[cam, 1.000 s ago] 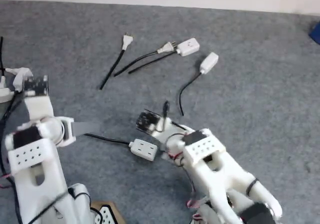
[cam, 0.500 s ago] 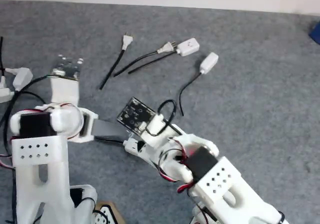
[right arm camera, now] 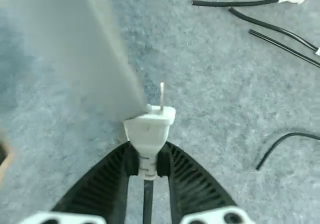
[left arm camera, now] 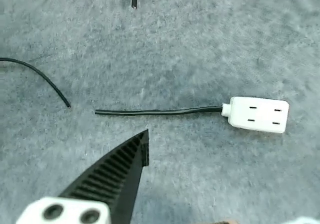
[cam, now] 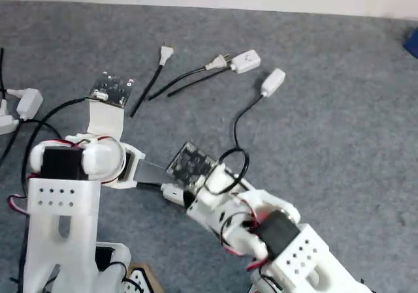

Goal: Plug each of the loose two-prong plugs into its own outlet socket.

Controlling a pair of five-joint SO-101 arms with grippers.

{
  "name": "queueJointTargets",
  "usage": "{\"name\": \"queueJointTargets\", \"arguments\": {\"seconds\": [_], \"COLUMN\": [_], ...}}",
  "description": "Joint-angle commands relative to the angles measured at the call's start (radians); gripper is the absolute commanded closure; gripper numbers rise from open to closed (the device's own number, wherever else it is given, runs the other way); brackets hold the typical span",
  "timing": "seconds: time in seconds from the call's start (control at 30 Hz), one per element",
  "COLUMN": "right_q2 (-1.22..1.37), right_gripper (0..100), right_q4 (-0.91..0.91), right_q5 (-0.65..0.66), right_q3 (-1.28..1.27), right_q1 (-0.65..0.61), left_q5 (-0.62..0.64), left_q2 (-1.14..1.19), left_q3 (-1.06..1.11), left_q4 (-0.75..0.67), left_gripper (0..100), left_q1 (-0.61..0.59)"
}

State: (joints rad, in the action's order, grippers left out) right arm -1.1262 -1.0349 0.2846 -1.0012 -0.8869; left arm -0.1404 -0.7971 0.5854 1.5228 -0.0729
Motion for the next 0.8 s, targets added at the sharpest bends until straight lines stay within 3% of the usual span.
{"name": "queueJointTargets", "arguments": {"seconds": [0.0, 0.3, 0.77], "right_q2": [-0.038, -0.033, 0.081], "right_gripper": [99.1, 99.1, 99.1], "right_q4": [-0.042, -0.139, -0.162], "right_q5": [-0.005, 0.058, 0.064], "right_q3": [0.077, 0.191, 0.257], "right_q1": [-0.035, -0.035, -0.033], "left_q5": [0.011, 0.006, 0.006], "left_q2": [-0.001, -0.001, -0.007], "left_q3": [0.058, 0.226, 0.271], "left_q4": [-0.107, -0.258, -0.261], "left_gripper": [45, 45, 45], "left_q1": [0.012, 0.013, 0.012]}}
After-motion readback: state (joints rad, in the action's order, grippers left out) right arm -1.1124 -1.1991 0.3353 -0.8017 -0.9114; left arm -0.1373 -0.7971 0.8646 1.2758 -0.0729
